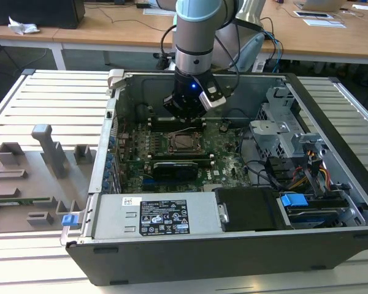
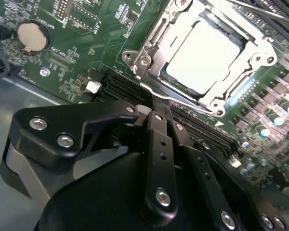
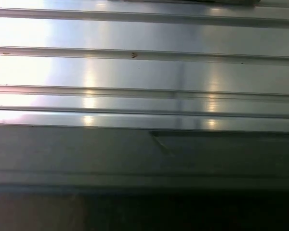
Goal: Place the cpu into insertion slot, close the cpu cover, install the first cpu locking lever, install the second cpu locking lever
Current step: 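Install the first cpu locking lever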
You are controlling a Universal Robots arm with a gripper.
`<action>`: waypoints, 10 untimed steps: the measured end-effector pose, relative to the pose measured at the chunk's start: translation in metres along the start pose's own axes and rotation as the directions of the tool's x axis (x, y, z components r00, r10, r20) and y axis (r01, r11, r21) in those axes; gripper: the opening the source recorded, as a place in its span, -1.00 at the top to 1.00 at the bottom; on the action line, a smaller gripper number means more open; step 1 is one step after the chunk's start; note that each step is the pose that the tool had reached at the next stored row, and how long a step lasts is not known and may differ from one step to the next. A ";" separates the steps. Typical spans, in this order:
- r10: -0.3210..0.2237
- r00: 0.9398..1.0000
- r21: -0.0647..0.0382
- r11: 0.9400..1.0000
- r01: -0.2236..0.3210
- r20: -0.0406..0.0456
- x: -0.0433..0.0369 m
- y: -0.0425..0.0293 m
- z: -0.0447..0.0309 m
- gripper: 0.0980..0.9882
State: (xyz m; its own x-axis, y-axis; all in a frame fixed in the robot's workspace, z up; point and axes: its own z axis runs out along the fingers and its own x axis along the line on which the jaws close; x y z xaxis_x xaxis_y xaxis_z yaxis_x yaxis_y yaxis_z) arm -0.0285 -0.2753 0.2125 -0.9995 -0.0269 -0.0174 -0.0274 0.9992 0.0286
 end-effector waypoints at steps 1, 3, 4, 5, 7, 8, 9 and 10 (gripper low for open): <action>0.000 1.000 0.000 1.000 0.000 0.000 -0.0001 0.0002 -0.0054 0.98; 0.000 1.000 0.000 1.000 0.000 0.000 -0.0001 0.0003 -0.0107 0.98; 0.000 1.000 -0.002 1.000 0.000 0.000 -0.0003 0.0003 -0.0109 0.98; 0.000 1.000 -0.003 1.000 0.000 -0.001 -0.0008 0.0003 -0.0108 0.98; 0.000 1.000 -0.005 1.000 0.000 -0.012 -0.0067 0.0001 -0.0106 0.98; 0.001 1.000 -0.005 1.000 -0.001 -0.017 -0.0096 0.0000 -0.0104 0.98; 0.001 1.000 -0.005 1.000 -0.001 -0.025 -0.0148 -0.0001 -0.0101 0.98; 0.001 1.000 -0.005 1.000 -0.001 -0.028 -0.0180 -0.0002 -0.0101 0.98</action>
State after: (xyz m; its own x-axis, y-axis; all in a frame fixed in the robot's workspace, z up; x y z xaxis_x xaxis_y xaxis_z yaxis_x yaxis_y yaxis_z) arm -0.0107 -0.2753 0.2228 -0.9996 -0.0269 0.0107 -0.0265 0.9991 0.0338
